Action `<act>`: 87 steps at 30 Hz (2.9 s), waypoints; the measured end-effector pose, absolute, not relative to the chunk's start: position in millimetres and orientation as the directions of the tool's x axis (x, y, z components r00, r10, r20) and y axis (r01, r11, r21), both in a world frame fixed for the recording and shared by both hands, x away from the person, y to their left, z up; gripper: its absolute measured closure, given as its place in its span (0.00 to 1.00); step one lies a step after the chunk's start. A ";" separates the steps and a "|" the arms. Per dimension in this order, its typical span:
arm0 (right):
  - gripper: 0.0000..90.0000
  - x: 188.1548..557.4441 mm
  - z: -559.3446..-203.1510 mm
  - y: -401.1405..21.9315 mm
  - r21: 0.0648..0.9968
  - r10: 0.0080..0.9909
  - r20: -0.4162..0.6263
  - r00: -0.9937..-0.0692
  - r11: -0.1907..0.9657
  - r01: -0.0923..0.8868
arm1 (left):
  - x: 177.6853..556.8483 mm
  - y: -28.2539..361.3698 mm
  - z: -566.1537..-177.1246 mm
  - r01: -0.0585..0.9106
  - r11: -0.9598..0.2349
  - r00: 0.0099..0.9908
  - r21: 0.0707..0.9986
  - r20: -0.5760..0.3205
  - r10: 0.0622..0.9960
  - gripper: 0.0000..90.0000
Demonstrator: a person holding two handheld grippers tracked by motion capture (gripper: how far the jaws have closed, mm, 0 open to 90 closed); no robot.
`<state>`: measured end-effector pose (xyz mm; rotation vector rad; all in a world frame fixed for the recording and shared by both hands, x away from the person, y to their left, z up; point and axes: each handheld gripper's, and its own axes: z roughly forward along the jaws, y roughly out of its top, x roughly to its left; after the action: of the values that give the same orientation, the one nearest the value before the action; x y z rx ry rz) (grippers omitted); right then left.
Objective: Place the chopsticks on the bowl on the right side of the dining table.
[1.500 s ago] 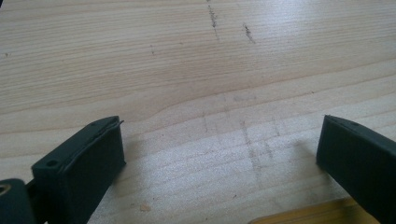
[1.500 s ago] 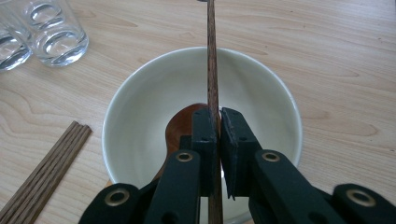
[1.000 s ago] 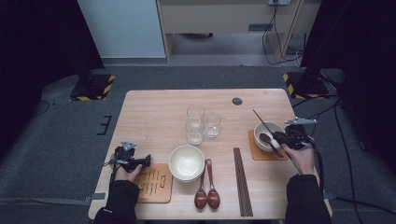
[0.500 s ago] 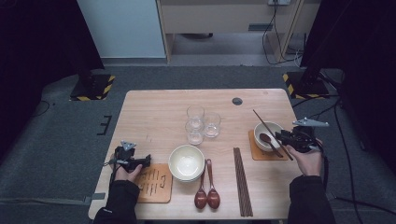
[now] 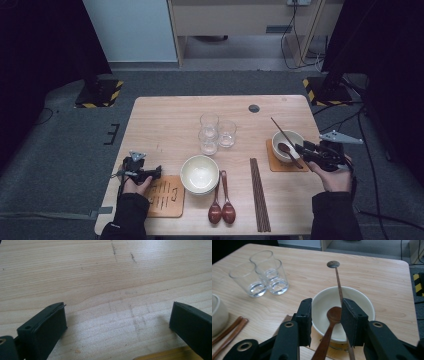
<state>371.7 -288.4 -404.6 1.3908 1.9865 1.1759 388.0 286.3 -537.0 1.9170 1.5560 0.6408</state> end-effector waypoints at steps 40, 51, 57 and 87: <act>0.61 330.3 -451.5 -211.6 0.782 0.871 0.086 -0.483 0.241 0.574 | 388.0 286.3 -537.0 0.699 -0.149 0.203 0.699 0.006 0.979 0.00; 0.64 333.7 -470.0 -204.5 0.746 0.859 0.091 -0.503 0.276 0.607 | 388.0 286.3 -537.0 0.699 -0.150 0.204 0.699 0.006 0.979 0.00; 0.67 334.1 -480.7 -199.5 0.718 0.852 0.081 -0.517 0.310 0.623 | 388.0 286.3 -537.0 0.699 -0.150 0.203 0.699 0.006 0.979 0.00; 0.82 341.5 -510.6 -186.9 0.603 0.821 0.065 -0.567 0.420 0.678 | 388.0 286.3 -537.0 0.699 -0.149 0.203 0.699 0.006 0.979 0.00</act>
<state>341.5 -186.9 -510.6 1.3128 2.4354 0.8656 388.0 286.3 -537.0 1.9172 1.5561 0.6408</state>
